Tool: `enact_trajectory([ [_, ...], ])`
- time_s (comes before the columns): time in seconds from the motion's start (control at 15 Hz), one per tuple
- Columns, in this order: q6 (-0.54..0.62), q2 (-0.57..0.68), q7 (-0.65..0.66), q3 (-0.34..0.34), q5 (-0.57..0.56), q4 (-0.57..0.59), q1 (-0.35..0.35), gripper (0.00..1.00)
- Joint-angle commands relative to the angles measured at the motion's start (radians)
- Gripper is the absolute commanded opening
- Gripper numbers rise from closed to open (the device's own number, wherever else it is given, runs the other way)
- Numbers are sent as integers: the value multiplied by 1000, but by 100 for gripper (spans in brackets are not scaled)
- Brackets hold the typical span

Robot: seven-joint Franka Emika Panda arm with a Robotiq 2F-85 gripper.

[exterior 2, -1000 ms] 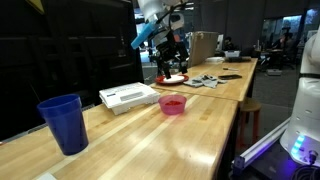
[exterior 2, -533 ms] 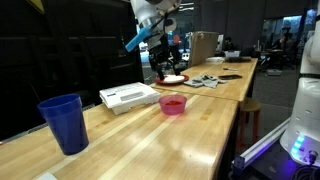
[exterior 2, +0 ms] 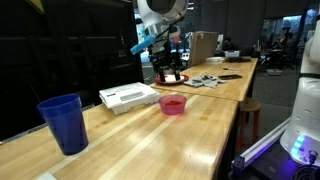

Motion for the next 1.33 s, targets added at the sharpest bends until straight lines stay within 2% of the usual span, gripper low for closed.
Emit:
enact_trajectory([
  [0.0,-47,2,-5,17,-103,89,11,100],
  [0.27,-82,82,-126,39,-249,226,34,100],
  [0.53,-56,178,-288,44,-350,350,66,100],
  [1.0,9,317,-598,36,-405,550,146,100],
  [1.07,17,283,-536,11,-380,486,138,100],
  [1.27,16,297,-542,3,-379,500,153,100],
])
